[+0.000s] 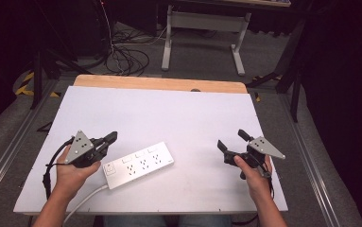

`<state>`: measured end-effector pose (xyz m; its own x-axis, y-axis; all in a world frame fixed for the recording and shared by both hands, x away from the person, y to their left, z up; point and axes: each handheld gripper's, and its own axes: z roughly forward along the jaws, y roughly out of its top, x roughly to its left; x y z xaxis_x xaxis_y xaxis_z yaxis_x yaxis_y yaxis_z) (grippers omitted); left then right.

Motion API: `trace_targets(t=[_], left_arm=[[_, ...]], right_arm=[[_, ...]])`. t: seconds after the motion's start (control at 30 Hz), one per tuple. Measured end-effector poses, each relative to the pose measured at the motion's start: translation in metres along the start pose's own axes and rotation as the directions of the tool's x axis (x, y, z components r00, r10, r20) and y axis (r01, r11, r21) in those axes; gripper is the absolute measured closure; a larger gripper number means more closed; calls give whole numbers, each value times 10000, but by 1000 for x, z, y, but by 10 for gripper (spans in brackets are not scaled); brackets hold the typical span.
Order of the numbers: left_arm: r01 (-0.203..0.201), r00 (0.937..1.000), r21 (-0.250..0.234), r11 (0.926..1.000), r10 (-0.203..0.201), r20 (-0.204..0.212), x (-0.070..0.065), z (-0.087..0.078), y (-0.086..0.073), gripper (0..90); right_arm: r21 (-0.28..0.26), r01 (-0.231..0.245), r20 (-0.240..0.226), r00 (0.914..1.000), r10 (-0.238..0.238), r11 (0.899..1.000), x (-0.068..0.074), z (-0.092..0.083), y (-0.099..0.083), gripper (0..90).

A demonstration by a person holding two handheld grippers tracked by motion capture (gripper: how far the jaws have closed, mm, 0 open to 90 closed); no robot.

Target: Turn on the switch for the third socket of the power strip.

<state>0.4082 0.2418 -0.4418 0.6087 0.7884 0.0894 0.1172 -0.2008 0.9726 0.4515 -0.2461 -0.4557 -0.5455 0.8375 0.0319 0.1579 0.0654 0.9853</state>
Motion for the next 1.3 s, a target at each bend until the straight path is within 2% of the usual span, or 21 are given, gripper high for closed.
trace_targets(t=[0.53, 0.8, 0.93, 1.13, 1.3], left_arm=[[-240, 9991, 249, 9994, 231, 361, -11, 12, 5, 897], [-468, 9962, 409, 9981, 436, 758, -23, 24, 7, 897], [-428, 9951, 455, 9980, 385, 906, -27, 28, 7, 897], [-354, 9955, 620, 9975, 298, 895, -26, 30, 7, 897], [-464, 9943, 760, 9960, 388, 995, -30, 34, 6, 898]], right_arm=[[33, 47, 77, 10000, -47, 10000, 0, -1, -1, 65], [103, 75, 34, 10000, -75, 9999, 2, -1, -2, 65], [117, 104, 56, 9999, -104, 9999, 2, -1, -2, 65], [118, 94, 127, 9999, -96, 9999, 1, -3, -2, 65], [149, 107, 114, 9999, -109, 9998, 1, -3, -3, 65]])
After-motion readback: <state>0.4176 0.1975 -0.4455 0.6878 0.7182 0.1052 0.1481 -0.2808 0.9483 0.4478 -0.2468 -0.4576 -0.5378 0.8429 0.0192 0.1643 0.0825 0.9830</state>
